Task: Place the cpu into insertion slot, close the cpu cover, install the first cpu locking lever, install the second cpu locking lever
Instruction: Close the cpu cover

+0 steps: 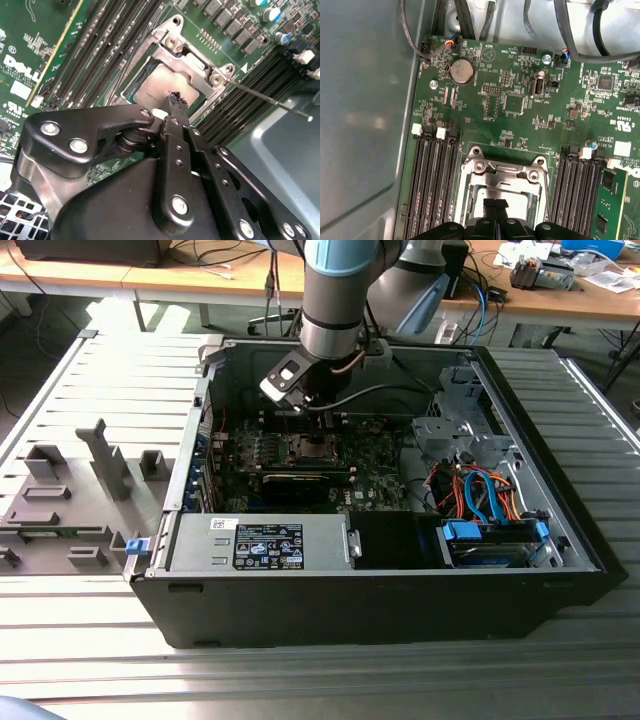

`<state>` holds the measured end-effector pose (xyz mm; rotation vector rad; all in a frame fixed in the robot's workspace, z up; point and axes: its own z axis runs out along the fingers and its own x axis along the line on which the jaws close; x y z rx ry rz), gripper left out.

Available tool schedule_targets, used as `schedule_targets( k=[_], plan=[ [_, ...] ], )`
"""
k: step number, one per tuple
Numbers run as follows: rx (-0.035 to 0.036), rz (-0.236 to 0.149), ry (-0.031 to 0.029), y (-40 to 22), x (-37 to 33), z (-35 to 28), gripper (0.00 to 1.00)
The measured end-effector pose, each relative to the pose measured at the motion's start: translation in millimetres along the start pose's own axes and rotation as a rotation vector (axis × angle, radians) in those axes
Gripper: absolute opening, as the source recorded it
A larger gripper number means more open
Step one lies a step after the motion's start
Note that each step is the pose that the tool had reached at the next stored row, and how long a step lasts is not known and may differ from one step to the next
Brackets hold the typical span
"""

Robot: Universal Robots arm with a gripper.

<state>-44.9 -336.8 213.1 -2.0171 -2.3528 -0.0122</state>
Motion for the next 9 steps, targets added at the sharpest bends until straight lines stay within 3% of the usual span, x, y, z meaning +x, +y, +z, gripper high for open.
schedule_targets(
  k=[9],
  plan=[
    [0.0000,0.000,0.0000,-15.9,-0.7,2.0,0.11]
  ],
)
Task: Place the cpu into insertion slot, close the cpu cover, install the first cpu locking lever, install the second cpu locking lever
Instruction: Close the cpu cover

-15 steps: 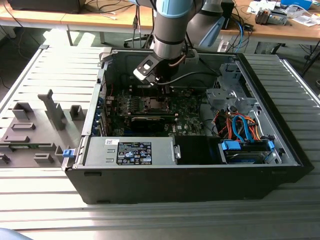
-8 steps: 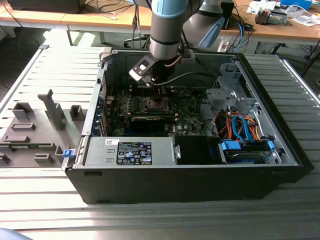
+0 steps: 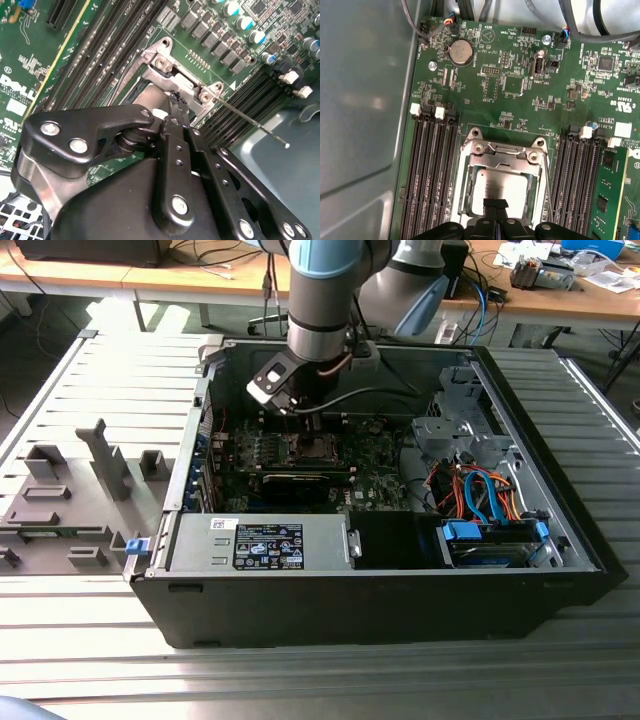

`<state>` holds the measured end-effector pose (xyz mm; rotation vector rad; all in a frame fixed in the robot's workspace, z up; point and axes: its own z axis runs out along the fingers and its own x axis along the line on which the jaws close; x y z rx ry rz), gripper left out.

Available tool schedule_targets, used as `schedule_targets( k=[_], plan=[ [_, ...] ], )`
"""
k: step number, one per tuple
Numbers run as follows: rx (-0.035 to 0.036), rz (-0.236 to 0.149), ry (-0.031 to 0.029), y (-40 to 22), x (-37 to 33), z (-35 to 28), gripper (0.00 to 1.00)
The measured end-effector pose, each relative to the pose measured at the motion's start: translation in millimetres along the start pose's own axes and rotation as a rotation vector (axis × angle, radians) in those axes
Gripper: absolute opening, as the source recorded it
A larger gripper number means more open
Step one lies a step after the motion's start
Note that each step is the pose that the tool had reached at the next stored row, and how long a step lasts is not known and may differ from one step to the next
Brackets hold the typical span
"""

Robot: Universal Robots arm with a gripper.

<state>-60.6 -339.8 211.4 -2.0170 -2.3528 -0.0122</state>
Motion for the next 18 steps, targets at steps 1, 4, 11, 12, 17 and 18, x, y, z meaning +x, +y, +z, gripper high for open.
schedule_targets(
  k=[1,4,11,12,17,18],
  plan=[
    [0.0000,0.000,0.0001,-1.0,-0.1,0.2,0.11],
    [0.0000,0.000,0.0001,-4.7,-0.3,0.9,0.11],
    [0.0001,0.000,-0.0001,-8.0,-1.3,5.3,0.11],
    [0.0004,0.000,-0.0007,-8.0,-1.4,5.7,0.11],
    [0.0004,0.000,-0.0022,-8.0,-1.5,7.5,0.11],
    [0.0003,0.000,-0.0021,-8.0,-1.4,7.4,0.11]
  ],
)
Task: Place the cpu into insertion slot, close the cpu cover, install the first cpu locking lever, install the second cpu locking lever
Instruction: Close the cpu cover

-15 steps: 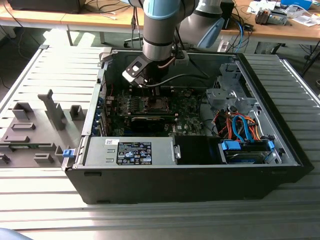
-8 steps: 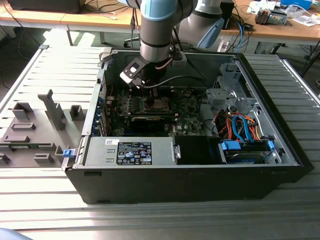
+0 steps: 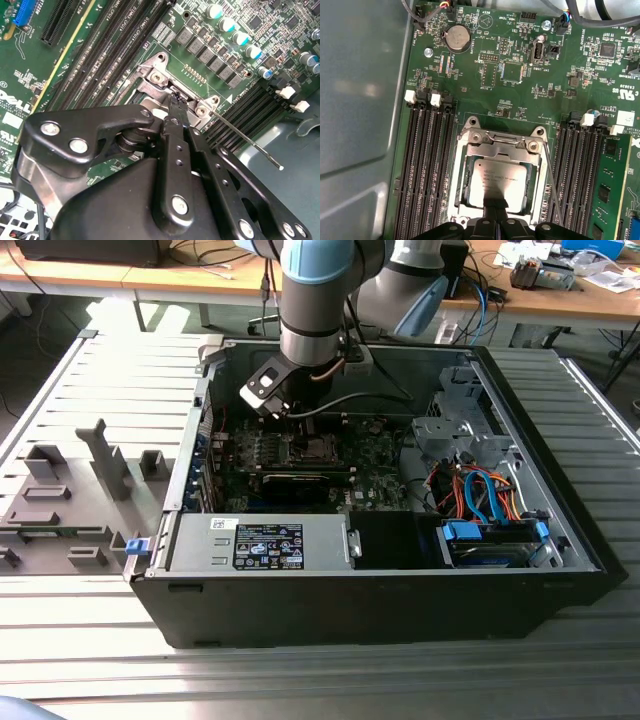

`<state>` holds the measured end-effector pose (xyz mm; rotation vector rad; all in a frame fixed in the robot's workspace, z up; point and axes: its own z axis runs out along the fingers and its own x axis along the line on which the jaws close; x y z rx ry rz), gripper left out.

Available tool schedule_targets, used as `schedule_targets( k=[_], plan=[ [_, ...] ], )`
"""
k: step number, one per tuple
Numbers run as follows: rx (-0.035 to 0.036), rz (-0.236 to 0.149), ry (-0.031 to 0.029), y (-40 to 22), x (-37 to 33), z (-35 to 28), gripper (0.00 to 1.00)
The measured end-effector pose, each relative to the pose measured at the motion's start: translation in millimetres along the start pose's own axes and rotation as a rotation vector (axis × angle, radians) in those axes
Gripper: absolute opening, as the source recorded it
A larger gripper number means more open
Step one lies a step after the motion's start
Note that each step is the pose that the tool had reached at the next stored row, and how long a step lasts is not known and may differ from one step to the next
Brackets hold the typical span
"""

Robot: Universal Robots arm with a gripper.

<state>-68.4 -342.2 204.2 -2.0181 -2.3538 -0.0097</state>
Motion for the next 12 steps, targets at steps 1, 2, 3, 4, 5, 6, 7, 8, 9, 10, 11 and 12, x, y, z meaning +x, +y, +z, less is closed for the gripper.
schedule_targets(
  k=[1,2,3,4,5,6,7,8,9,10,11,12],
  plan=[
    [-0.0001,0.000,0.0001,0.0,0.0,-0.3,0.11],
    [-0.0002,0.000,0.0003,0.0,0.1,-0.6,0.11],
    [-0.0004,0.000,0.0004,0.0,0.1,-1.0,0.11],
    [-0.0005,0.000,0.0005,0.0,0.1,-1.4,0.11],
    [-0.0005,0.000,0.0005,0.0,0.1,-1.9,0.11],
    [-0.0001,0.000,0.0001,0.0,0.1,-3.2,0.11],
    [-0.0001,0.000,0.0001,0.0,0.2,-3.9,0.11],
    [-0.0001,0.000,0.0002,0.2,0.2,-4.2,0.11],
    [-0.0001,0.000,0.0002,0.7,0.1,-4.4,0.11],
    [-0.0001,0.000,0.0002,1.0,0.0,-4.4,0.11],
    [0.0002,0.000,-0.0001,1.8,-0.2,-4.6,0.11],
    [0.0002,0.000,-0.0001,2.4,-0.3,-4.6,0.11]
  ],
)
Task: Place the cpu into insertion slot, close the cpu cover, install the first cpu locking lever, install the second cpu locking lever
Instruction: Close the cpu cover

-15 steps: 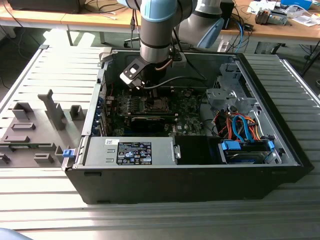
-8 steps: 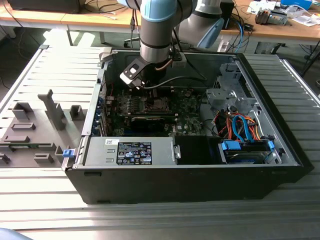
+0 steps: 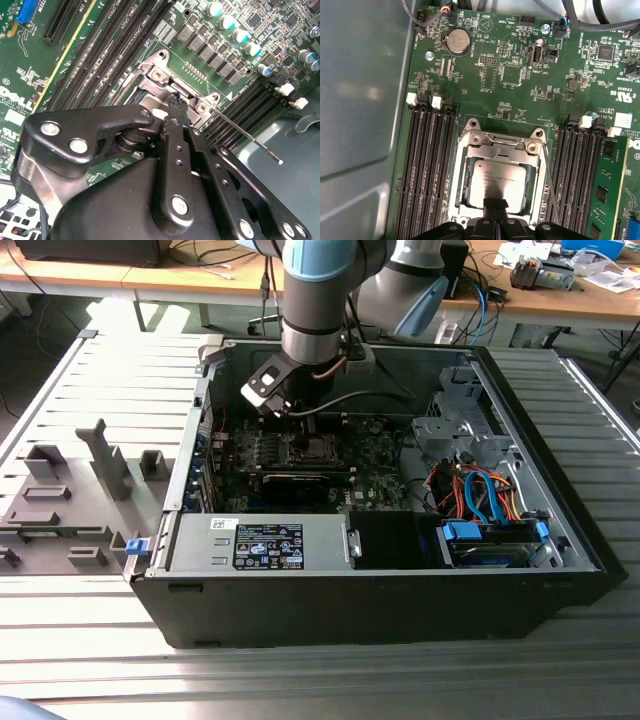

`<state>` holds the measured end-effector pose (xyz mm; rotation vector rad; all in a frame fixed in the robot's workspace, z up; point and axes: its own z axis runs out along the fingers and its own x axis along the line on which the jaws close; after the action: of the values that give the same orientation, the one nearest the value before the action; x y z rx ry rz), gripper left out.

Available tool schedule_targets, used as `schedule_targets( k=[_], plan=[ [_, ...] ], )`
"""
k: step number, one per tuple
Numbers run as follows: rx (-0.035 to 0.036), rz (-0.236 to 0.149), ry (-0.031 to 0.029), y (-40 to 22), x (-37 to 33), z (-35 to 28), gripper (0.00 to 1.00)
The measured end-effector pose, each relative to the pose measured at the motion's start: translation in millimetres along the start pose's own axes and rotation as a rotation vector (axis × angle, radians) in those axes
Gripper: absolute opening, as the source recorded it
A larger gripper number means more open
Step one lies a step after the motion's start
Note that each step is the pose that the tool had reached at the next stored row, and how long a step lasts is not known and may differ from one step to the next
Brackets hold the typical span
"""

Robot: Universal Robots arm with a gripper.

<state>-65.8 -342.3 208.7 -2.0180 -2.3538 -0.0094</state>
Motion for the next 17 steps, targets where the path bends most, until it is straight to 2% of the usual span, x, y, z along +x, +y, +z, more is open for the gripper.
schedule_targets(
  k=[3,6,10,17],
  plan=[
    [0.0002,0.000,0.0001,2.3,-0.3,0.0,0.11],
    [0.0014,0.000,0.0004,7.4,-1.1,-0.1,0.11],
    [0.0026,0.000,0.0005,18.1,-2.8,-0.4,0.11],
    [0.0027,0.000,0.0005,23.6,-3.6,-2.2,0.11]
  ],
)
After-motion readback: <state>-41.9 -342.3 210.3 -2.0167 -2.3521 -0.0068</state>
